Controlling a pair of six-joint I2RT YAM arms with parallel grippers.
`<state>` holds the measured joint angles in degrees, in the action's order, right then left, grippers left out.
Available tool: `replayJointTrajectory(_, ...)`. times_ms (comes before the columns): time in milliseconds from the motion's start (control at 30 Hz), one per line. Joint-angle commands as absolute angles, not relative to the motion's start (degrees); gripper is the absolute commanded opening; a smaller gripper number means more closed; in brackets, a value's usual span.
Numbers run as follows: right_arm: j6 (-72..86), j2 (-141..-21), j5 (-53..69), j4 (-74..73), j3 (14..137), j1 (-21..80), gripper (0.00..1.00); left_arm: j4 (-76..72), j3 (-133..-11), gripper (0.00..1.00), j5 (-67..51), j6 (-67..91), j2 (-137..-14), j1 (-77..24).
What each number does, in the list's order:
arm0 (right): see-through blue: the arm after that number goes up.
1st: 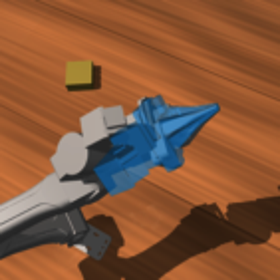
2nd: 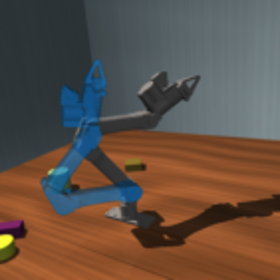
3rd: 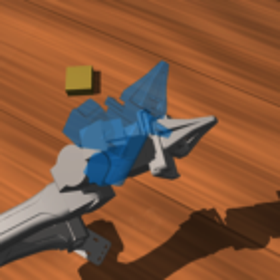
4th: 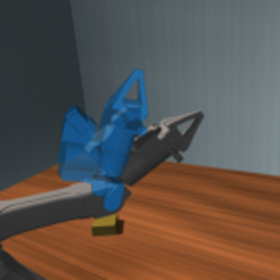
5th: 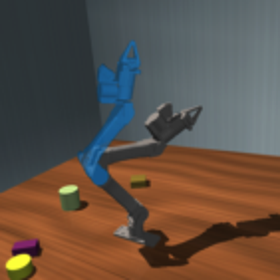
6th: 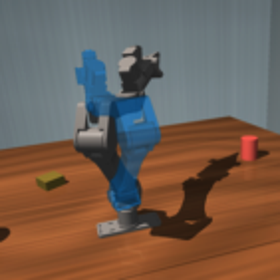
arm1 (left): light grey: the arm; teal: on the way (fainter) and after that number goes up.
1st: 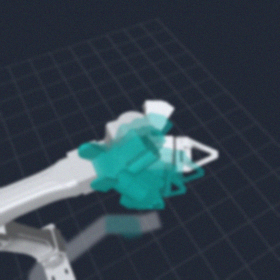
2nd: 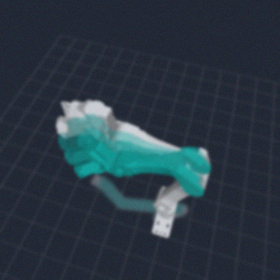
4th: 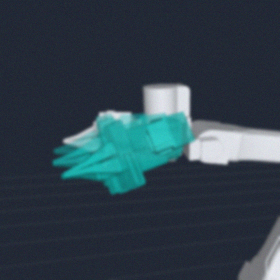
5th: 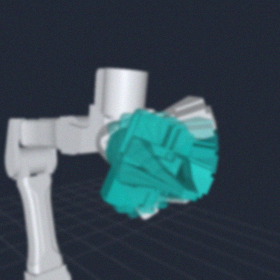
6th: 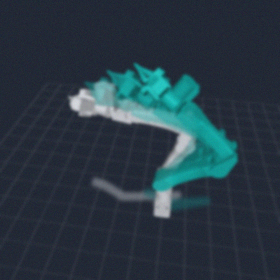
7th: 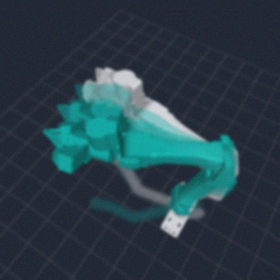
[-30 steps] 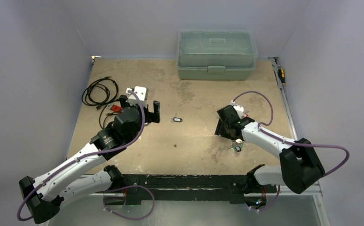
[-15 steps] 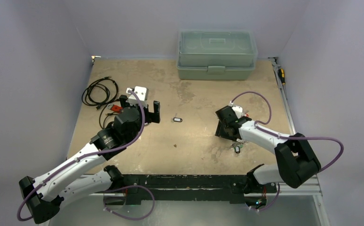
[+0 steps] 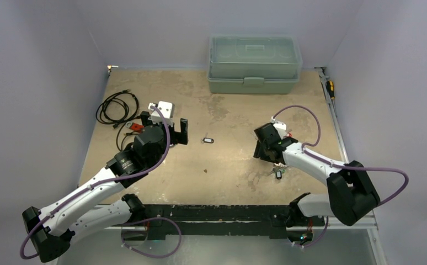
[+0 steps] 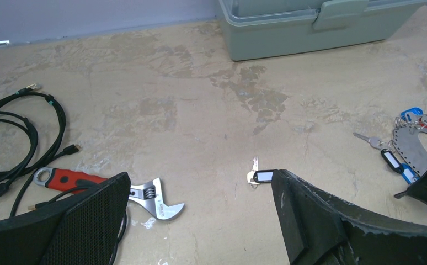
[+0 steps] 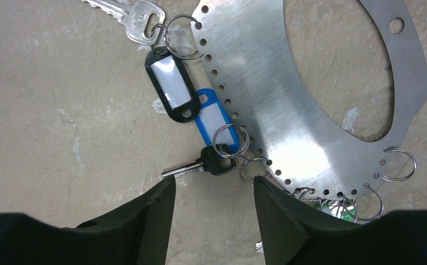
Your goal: Put the keys on the keyring
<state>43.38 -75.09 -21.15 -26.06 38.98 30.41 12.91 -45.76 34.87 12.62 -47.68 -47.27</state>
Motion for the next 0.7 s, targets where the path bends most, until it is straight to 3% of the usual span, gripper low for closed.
replayJointTrajectory(0, 42.93, -77.63, -22.99, -25.55, 40.56, 30.34, 0.58, 10.72, -45.72, 0.99, 34.45, 11.95, -47.11, -47.00)
replayJointTrajectory(400, 41.06, -80.72, -22.95, -22.27, 39.85, 30.38, 0.56, 10.72, -45.76, 0.99, 34.28, 11.90, -47.03, -46.99)
replayJointTrajectory(667, 40.85, -78.57, -17.32, -20.84, 39.48, 30.43, 0.42, 10.72, -45.75, 0.99, 34.19, 11.79, -47.11, -47.00)
